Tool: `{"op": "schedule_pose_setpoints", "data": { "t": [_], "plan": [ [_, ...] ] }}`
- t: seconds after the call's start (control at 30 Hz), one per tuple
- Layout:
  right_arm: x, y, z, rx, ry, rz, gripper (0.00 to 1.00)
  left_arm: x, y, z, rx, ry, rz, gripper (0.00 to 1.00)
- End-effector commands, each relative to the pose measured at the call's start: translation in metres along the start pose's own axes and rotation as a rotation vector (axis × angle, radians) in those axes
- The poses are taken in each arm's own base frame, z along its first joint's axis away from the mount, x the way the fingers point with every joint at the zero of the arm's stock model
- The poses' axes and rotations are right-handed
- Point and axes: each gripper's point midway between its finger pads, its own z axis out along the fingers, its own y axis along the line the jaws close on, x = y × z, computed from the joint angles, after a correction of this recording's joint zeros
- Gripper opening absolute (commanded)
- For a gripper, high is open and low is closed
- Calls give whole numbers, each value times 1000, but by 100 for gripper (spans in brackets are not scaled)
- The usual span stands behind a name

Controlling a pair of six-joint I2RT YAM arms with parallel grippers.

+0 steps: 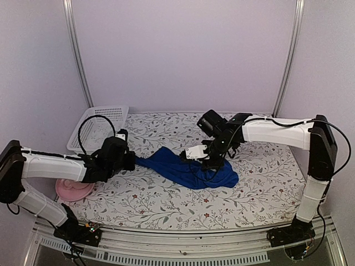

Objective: Roll the towels
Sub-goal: Pick up the towel from the center of the board.

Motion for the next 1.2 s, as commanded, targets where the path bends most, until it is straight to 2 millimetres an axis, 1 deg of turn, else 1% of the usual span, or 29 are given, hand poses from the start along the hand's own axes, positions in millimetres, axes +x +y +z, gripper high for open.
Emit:
{"op": "schedule_pose_setpoints", "data": {
  "t": [0.0, 0.03, 0.1, 0.17, 0.2, 0.23, 0.3, 0.37, 0.43, 0.5, 0.53, 0.57, 0.67, 0.7, 0.77, 0.83, 0.87, 0.93, 0.97, 1.0, 1.03, 1.1, 1.17],
  "plan": [
    [24, -32, 10, 183, 78, 75, 46, 6, 24, 0, -102, -10, -18, 0],
    [26, -34, 6, 193, 73, 86, 48, 6, 23, 0, -93, -8, -10, 0],
    [29, -38, -8, 215, 42, 113, 54, 6, 20, 1, -75, -1, 17, 0],
    [26, -40, -25, 231, -14, 119, 66, 10, 21, 4, -81, 20, 29, 0],
    [28, -38, -32, 233, -38, 120, 68, 11, 21, 6, -75, 32, 27, 0],
    [25, -36, -43, 243, -72, 112, 69, 13, 21, 8, -68, 49, 17, 0],
    [25, -28, -49, 230, -104, 98, 72, 16, 19, 10, -42, 75, 2, 0],
    [30, -23, -46, 236, -102, 87, 85, 16, 22, 9, -55, 83, -1, 0],
    [36, -18, -38, 235, -92, 76, 87, 13, 32, 7, -88, 89, -5, 0],
    [39, -18, -31, 245, -86, 70, 89, 9, 41, 5, -99, 87, -9, 0],
    [40, -17, -27, 246, -82, 69, 92, 8, 45, 4, -100, 83, -7, 0],
    [41, -19, -22, 252, -78, 70, 94, 8, 48, 3, -99, 81, -10, 0],
    [44, -28, -9, 291, -28, 84, 96, 13, 54, 4, -104, 81, -13, 0],
    [48, -36, -5, 346, 16, 87, 95, 16, 56, 5, -106, 81, -15, 0],
    [61, -62, -1, 506, 138, 108, 93, 23, 57, 8, -105, 81, -20, 0],
    [69, -89, -11, 650, 211, 140, 90, 27, 57, 10, -103, 91, -16, 0],
    [69, -101, -18, 695, 220, 159, 90, 28, 56, 12, -105, 100, -11, 0],
    [66, -129, -42, 788, 219, 211, 90, 30, 58, 13, -115, 104, -3, 0],
    [67, -138, -51, 817, 220, 229, 90, 31, 60, 13, -121, 102, -3, 0],
    [67, -149, -62, 850, 220, 244, 90, 32, 62, 12, -127, 101, -4, 0],
    [66, -162, -77, 889, 215, 257, 90, 33, 63, 12, -129, 99, -9, 0],
    [73, -178, -97, 936, 232, 266, 91, 34, 66, 12, -138, 100, -13, 0],
    [79, -188, -112, 967, 238, 274, 93, 34, 69, 11, -148, 95, -18, 0]
  ]
}}
